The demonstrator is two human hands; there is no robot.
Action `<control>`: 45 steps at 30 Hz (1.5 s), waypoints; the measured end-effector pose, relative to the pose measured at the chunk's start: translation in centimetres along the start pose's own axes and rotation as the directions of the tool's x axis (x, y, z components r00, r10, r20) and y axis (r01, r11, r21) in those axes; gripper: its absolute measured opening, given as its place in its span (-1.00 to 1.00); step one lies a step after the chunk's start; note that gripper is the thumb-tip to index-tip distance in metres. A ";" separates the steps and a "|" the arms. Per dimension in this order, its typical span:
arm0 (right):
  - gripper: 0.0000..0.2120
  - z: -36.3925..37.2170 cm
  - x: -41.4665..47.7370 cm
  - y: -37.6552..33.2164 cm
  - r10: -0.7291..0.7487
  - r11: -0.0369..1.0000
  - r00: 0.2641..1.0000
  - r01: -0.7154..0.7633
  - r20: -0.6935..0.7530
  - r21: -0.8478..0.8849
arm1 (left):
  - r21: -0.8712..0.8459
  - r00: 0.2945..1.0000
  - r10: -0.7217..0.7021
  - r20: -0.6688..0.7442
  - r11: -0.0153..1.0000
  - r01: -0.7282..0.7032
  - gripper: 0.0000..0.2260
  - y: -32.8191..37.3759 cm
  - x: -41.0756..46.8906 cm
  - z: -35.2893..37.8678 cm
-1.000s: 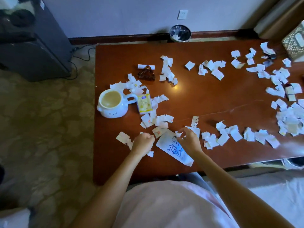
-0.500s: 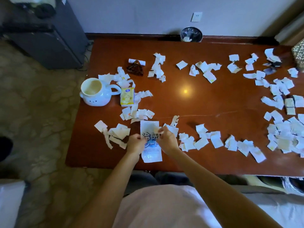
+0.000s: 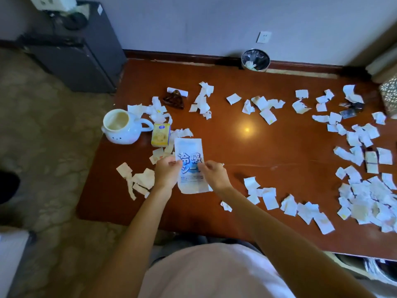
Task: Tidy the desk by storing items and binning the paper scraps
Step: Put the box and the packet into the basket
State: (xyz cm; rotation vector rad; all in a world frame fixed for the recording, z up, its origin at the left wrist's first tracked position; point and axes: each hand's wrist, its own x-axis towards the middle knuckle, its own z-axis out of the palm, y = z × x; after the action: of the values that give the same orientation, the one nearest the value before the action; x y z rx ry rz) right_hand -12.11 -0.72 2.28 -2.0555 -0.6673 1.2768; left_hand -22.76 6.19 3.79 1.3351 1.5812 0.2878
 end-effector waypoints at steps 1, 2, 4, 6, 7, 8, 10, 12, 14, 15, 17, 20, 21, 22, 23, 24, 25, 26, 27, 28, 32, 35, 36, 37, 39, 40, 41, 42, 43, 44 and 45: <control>-0.84 -0.3 0.5 -0.5 0.001 1.000 1.000 -0.001 -0.015 0.028 | 0.002 1.000 0.009 0.011 1.000 -0.009 -0.83 0.4 0.7 0.1; -0.86 -0.6 1.0 -1.0 -0.010 1.000 0.999 0.011 -0.043 0.023 | 0.022 0.999 0.029 0.015 0.999 -0.029 -0.83 0.9 1.4 0.1; -0.90 -1.0 1.9 -2.0 -0.042 0.999 0.992 0.039 -0.120 -0.027 | 0.082 0.998 0.056 -0.031 0.995 -0.053 -0.79 1.5 3.2 0.1; -0.92 -1.2 3.0 -3.1 -0.043 0.999 0.981 0.037 -0.188 -0.036 | 0.196 0.992 0.076 -0.098 0.979 -0.055 -0.76 1.9 5.7 0.0; -0.92 -1.4 3.4 -3.6 -0.036 0.999 0.977 0.029 -0.209 -0.036 | 0.254 0.990 0.080 -0.119 0.966 -0.048 -0.76 2.1 6.9 0.0; -0.90 -1.4 3.9 -4.2 -0.031 0.999 0.974 0.021 -0.223 -0.047 | 0.287 0.987 0.081 -0.137 0.957 -0.039 -0.74 2.3 8.1 0.1; -0.85 -1.6 4.9 -5.0 -0.033 0.996 0.972 0.013 -0.233 -0.087 | 0.310 0.986 0.060 -0.157 0.951 -0.008 -0.64 2.7 9.8 0.3; -0.88 -1.8 5.7 -5.5 -0.036 0.993 0.972 0.009 -0.232 -0.116 | 0.366 0.981 0.033 -0.190 0.930 0.039 -0.58 2.8 10.6 0.7; -0.92 -1.9 6.4 -5.8 -0.052 0.988 0.971 0.015 -0.235 -0.156 | 0.426 0.979 0.023 -0.200 0.902 0.066 -0.54 2.6 10.9 1.2; -0.92 -1.9 6.7 -5.9 -0.062 0.983 0.969 0.017 -0.238 -0.185 | 0.442 0.979 0.028 -0.204 0.895 0.067 -0.52 2.5 11.0 1.4; -0.91 -2.2 7.2 -5.9 -0.084 0.965 0.965 0.016 -0.250 -0.262 | 0.458 0.976 0.059 -0.208 0.888 0.044 -0.51 2.3 11.4 1.8; -0.80 -2.6 7.4 -5.6 -0.116 0.918 0.960 0.006 -0.255 -0.396 | 0.438 0.974 0.101 -0.205 0.899 -0.001 -0.51 2.5 11.8 2.1; -0.77 -2.7 7.4 -5.4 -0.127 0.899 0.958 0.002 -0.257 -0.438 | 0.424 0.973 0.109 -0.202 0.906 -0.013 -0.50 2.5 11.9 2.2; -0.75 -2.9 7.4 -5.2 -0.144 0.879 0.955 0.003 -0.258 -0.477 | 0.406 0.972 0.119 -0.201 0.914 -0.028 -0.49 2.3 12.0 2.4; -0.73 -3.0 7.5 -4.9 -0.160 0.861 0.954 0.008 -0.255 -0.509 | 0.388 0.972 0.126 -0.201 0.921 -0.039 -0.49 2.1 12.0 2.6; -0.71 -3.1 7.6 -4.7 -0.170 0.850 0.952 0.011 -0.254 -0.527 | 0.372 0.970 0.135 -0.203 0.927 -0.052 -0.50 1.9 11.9 2.7; -0.69 -3.2 7.7 -4.4 -0.167 0.850 0.951 0.005 -0.261 -0.527 | 0.355 0.968 0.143 -0.205 0.933 -0.063 -0.52 1.8 11.8 2.8; -0.67 -3.3 7.9 -4.2 -0.156 0.858 0.949 -0.007 -0.274 -0.514 | 0.338 0.966 0.155 -0.209 0.938 -0.077 -0.55 1.9 11.6 2.9; -0.65 -3.3 8.1 -3.9 -0.147 0.869 0.946 -0.016 -0.288 -0.495 | 0.320 0.963 0.160 -0.216 0.944 -0.085 -0.60 2.0 11.5 2.8; -0.64 -3.2 8.4 -3.6 -0.136 0.879 0.945 -0.024 -0.299 -0.477 | 0.301 0.961 0.158 -0.228 0.950 -0.085 -0.63 2.2 11.4 2.7; -0.85 -2.4 9.7 -2.1 -0.090 0.889 0.949 -0.060 -0.303 -0.454 | 0.319 0.952 0.146 -0.268 0.946 -0.055 -0.60 2.3 11.4 1.9; -0.71 -2.1 10.1 -1.9 0.020 0.917 0.950 -0.142 -0.312 -0.373 | 0.378 0.964 0.081 -0.253 0.926 0.021 -0.47 1.8 11.7 1.6; -0.59 -1.9 10.1 -2.1 0.072 0.918 0.950 -0.182 -0.303 -0.353 | 0.374 0.967 0.048 -0.249 0.926 0.050 -0.43 1.8 11.7 1.5; -0.49 -1.7 10.1 -2.3 0.104 0.909 0.949 -0.212 -0.296 -0.359 | 0.364 0.970 0.022 -0.241 0.929 0.069 -0.41 1.8 11.7 1.5; -0.34 -1.2 10.3 -2.5 0.144 0.866 0.949 -0.258 -0.280 -0.428 | 0.350 0.977 -0.002 -0.212 0.933 0.078 -0.40 1.9 11.8 1.6; -0.31 -1.0 10.4 -2.5 0.164 0.847 0.946 -0.280 -0.280 -0.452 | 0.343 0.980 -0.009 -0.200 0.936 0.079 -0.41 2.0 11.9 1.6; -0.31 -0.8 10.6 -2.6 0.185 0.834 0.942 -0.302 -0.281 -0.462 | 0.330 0.982 -0.019 -0.190 0.940 0.082 -0.42 2.1 12.0 1.7; -0.33 -0.7 10.7 -2.7 0.209 0.829 0.937 -0.322 -0.280 -0.457 | 0.318 0.983 -0.023 -0.181 0.945 0.080 -0.44 2.2 12.0 1.7; -0.36 -0.6 10.9 -2.7 0.225 0.831 0.935 -0.331 -0.274 -0.447 | 0.309 0.986 -0.019 -0.166 0.949 0.070 -0.49 2.4 12.1 1.8; -0.40 -0.5 11.0 -2.8 0.236 0.840 0.936 -0.331 -0.261 -0.429 | 0.304 0.989 -0.010 -0.150 0.951 0.056 -0.54 2.5 12.0 1.9; -0.45 -0.4 11.1 -2.8 0.237 0.860 0.939 -0.322 -0.248 -0.395 | 0.300 0.991 -0.004 -0.134 0.953 0.044 -0.59 2.7 12.0 1.9</control>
State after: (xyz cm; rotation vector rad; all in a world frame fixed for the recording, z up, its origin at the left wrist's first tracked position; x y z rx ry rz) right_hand -7.50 8.78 -2.12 -2.6873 -0.6160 1.1338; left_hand -18.20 16.54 -1.46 1.5556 1.8058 0.1225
